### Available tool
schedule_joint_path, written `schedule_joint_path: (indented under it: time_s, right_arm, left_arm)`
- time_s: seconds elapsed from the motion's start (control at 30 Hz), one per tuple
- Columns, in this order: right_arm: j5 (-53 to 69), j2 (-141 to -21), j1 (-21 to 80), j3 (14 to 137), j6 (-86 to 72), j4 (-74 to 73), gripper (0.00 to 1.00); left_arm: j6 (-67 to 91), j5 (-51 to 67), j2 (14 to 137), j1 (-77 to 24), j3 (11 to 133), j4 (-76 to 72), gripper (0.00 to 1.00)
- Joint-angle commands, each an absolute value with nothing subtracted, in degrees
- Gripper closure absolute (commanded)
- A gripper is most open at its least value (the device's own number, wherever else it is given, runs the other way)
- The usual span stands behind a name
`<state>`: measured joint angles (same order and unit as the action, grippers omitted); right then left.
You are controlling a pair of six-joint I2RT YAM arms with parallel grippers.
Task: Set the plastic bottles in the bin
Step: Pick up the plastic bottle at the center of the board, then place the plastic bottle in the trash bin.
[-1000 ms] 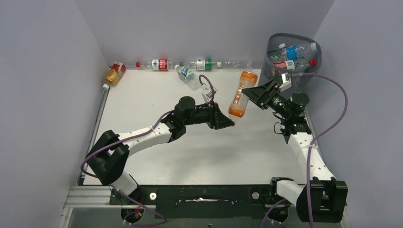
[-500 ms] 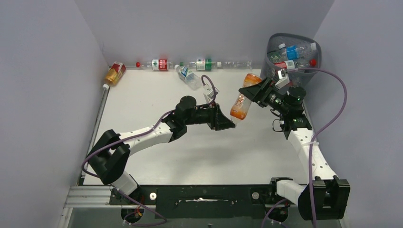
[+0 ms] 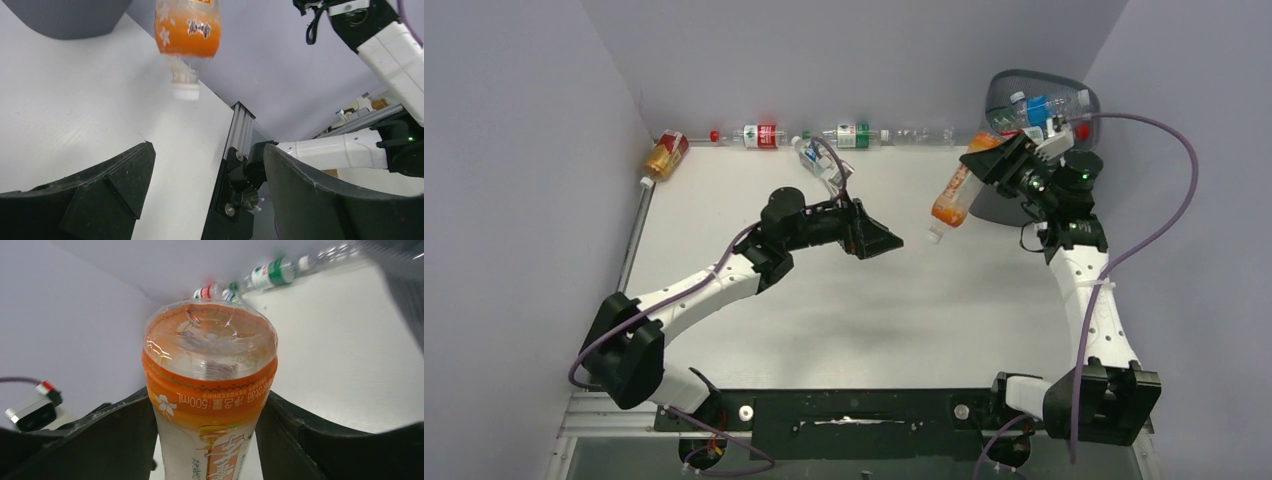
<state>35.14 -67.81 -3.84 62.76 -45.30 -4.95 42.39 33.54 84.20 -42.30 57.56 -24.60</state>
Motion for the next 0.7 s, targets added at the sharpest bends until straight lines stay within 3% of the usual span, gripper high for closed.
schedule_joint_path:
  time_s: [0.0, 0.33, 0.67]
  right_arm:
    - [37.3, -71.3, -13.0, 71.5, -44.6, -4.0, 0.39]
    - [34.6, -82.4, -27.4, 86.4, -50.6, 3.0, 0.38]
    - [28.0, -91.6, -28.8, 92.5, -56.3, 15.6, 0.37]
  left_arm:
    - [41.6, 34.2, 77.6, -38.3, 57.3, -25.5, 0.20]
    - [40.3, 36.0, 71.6, -32.4, 52.5, -22.1, 0.18]
    - [40.2, 38.7, 69.4, -28.3, 50.3, -22.3, 0.17]
